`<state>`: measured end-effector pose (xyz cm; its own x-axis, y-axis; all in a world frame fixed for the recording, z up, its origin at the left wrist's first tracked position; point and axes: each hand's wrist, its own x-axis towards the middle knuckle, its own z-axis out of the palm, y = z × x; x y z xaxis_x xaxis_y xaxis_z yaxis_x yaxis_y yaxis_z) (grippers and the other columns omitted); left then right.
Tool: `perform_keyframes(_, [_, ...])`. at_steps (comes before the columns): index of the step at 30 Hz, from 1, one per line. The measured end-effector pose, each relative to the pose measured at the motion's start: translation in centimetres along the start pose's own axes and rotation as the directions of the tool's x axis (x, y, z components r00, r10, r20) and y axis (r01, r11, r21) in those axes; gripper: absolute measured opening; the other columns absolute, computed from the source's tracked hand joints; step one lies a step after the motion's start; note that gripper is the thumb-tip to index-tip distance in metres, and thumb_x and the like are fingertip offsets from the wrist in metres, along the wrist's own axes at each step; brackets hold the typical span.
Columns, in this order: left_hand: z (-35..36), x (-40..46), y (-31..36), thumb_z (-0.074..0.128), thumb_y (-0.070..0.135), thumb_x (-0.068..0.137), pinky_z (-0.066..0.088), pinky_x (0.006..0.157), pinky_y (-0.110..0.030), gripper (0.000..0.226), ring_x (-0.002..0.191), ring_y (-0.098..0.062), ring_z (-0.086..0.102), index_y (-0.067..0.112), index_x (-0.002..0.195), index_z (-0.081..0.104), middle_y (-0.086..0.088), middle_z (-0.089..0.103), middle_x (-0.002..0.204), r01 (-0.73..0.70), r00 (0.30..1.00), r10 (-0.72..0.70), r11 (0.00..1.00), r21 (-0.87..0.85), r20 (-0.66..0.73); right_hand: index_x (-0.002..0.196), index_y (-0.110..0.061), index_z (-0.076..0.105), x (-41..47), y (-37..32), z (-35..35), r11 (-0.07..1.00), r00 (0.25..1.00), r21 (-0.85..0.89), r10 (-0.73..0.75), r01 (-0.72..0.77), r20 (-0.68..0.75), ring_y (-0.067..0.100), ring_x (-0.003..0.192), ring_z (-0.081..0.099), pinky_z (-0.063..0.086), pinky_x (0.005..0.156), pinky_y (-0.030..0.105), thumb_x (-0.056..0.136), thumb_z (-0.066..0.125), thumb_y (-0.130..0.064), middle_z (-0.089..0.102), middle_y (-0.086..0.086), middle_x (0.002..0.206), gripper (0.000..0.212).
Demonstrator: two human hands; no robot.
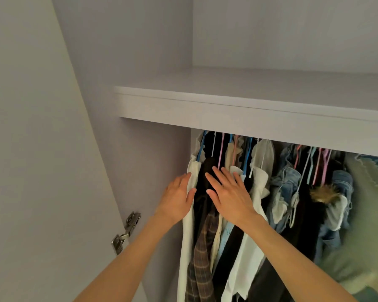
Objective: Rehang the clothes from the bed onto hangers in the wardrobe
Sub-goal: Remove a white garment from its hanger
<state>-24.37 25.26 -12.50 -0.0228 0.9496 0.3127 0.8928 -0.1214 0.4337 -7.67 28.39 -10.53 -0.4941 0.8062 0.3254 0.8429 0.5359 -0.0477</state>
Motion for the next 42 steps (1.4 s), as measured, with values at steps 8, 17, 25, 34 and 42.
perform_keyframes(8, [2.2,4.2,0.2,0.05,0.023,0.094,0.034,0.099,-0.03,0.056,0.124,-0.024,0.041,0.011,0.144,0.027,-0.011,0.043,0.135,0.139,0.989,-0.145,0.976,-0.165,-0.021,0.126,-0.02,0.056,-0.5,2.0,1.1,0.998,0.995,0.007,-0.069,0.07,-0.072,0.027,0.121,0.053,0.042,0.1,0.045,0.098,0.023,-0.043,0.052,0.011,0.135,0.049])
perform_keyframes(17, [2.7,9.2,1.0,0.053,0.007,0.092,0.03,0.091,-0.011,0.038,0.117,-0.018,0.048,0.004,0.129,0.048,-0.009,0.053,0.125,0.118,0.979,-0.182,0.878,-0.464,-0.095,0.127,-0.022,0.056,-0.9,2.7,1.1,0.998,0.993,0.001,-0.063,0.064,-0.102,0.027,0.123,0.052,0.039,0.102,0.042,0.099,0.023,-0.043,0.054,0.011,0.133,0.048])
perform_keyframes(25, [2.7,9.5,1.3,0.043,0.013,0.098,0.035,0.087,-0.019,0.016,0.107,-0.014,0.051,0.009,0.112,0.05,-0.002,0.056,0.111,0.221,0.943,-0.331,0.701,-0.677,-0.034,0.127,-0.023,0.055,-0.9,2.9,1.0,0.997,0.991,0.007,-0.073,0.074,-0.11,0.026,0.124,0.05,0.041,0.102,0.043,0.099,0.02,-0.044,0.056,0.008,0.132,0.049])
perform_keyframes(34, [-1.7,6.9,3.0,0.044,0.015,0.098,0.032,0.077,0.005,0.017,0.098,-0.002,0.05,0.012,0.113,0.051,0.004,0.057,0.108,0.073,0.951,-0.251,0.745,-0.663,-0.177,0.129,-0.022,0.054,-0.7,2.8,1.3,0.996,0.99,0.019,-0.087,0.09,-0.11,0.027,0.125,0.049,0.04,0.103,0.044,0.096,0.029,-0.043,0.055,0.009,0.133,0.046])
perform_keyframes(42, [-1.3,-0.3,0.3,0.045,0.022,0.097,0.04,0.071,-0.006,0.012,0.084,-0.001,0.053,0.023,0.108,0.049,0.007,0.061,0.104,0.227,0.913,-0.385,0.749,-0.622,-0.13,0.127,-0.018,0.057,-0.5,1.7,0.8,0.967,0.994,0.249,-0.033,0.057,-0.1,0.026,0.128,0.046,0.029,0.108,0.039,0.095,0.032,-0.043,0.053,0.01,0.134,0.047])
